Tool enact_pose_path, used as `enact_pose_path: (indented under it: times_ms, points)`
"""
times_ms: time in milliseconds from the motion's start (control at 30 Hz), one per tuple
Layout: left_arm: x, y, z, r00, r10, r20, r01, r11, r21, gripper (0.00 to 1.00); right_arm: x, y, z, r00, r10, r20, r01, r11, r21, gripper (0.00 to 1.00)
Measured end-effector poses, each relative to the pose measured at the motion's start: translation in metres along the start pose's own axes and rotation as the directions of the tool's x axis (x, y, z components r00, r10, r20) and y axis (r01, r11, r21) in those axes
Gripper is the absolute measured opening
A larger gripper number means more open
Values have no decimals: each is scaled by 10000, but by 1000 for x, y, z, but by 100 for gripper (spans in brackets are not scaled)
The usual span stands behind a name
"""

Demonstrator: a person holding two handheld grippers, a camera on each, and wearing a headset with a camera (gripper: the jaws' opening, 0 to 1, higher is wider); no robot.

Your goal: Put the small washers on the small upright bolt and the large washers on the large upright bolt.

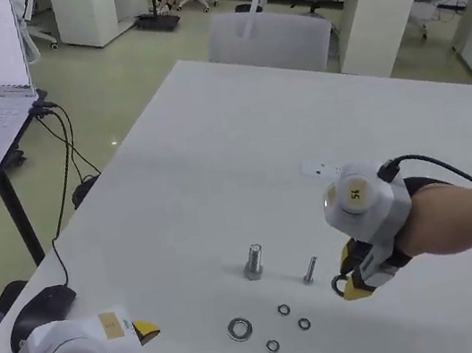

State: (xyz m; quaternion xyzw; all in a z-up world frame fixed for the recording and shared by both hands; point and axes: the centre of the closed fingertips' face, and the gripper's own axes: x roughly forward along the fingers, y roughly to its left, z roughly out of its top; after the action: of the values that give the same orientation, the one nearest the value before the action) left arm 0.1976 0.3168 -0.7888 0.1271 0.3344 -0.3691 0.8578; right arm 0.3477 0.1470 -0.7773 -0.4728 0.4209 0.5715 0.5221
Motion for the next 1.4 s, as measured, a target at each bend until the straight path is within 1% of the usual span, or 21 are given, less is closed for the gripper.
enact_pose_path:
  times_ms: [200, 267, 367, 433, 533, 633, 867, 933, 1100, 1167, 1233, 1400]
  points:
    - [0, 1, -3, 10000, 1, -82, -1, 10000, -30, 79, -3, -7, 7, 10000, 46, -82, -47, 9999, -144, 21]
    - [1, 2, -3, 10000, -5, -79, 4, 10000, -68, 79, -5, -12, 11, 9999, 33, -118, -36, 9996, -273, 21]
    - [1, 2, -5, 9999, 22, -148, -22, 10000, -50, 79, -9, -22, 21, 10000, -9, 16, 10, 9994, -334, 21]
    - [1, 3, -5, 9999, 24, -132, -26, 9999, -119, 79, -9, -27, 25, 10000, -37, -38, 35, 9990, -444, 21]
    - [0, 3, -5, 9999, 50, -101, -51, 9999, -148, 79, -10, -36, 33, 10000, -41, 31, 43, 9990, -453, 21]
    - [0, 4, -5, 9999, 74, -90, -76, 9998, -178, 79, -10, -39, 37, 10000, -51, 34, 52, 9987, -516, 21]
    - [1, 8, -4, 9999, 140, 21, -140, 9995, -292, 80, -4, -48, 50, 10000, 6, 27, -4, 9980, -635, 21]
    - [2, 8, -5, 9999, 133, -28, -134, 9994, -326, 80, 0, -52, 56, 10000, 48, 56, -44, 9978, -662, 21]
    - [3, 10, -4, 9998, 203, 72, -199, 9988, -452, 80, 9, -58, 67, 10000, 97, -17, -98, 9966, -818, 21]
    - [4, 10, -6, 9998, 184, 13, -183, 9988, -457, 80, 11, -62, 72, 10000, 34, 19, -32, 9956, -939, 21]
    - [4, 11, -8, 9998, 211, -35, -212, 9988, -442, 80, 13, -67, 78, 9999, 1, 110, 9, 9959, -907, 21]
    - [5, 12, -6, 9994, 316, 120, -309, 9980, -560, 78, 18, -72, 88, 9999, -6, 157, 22, 9951, -988, 21]
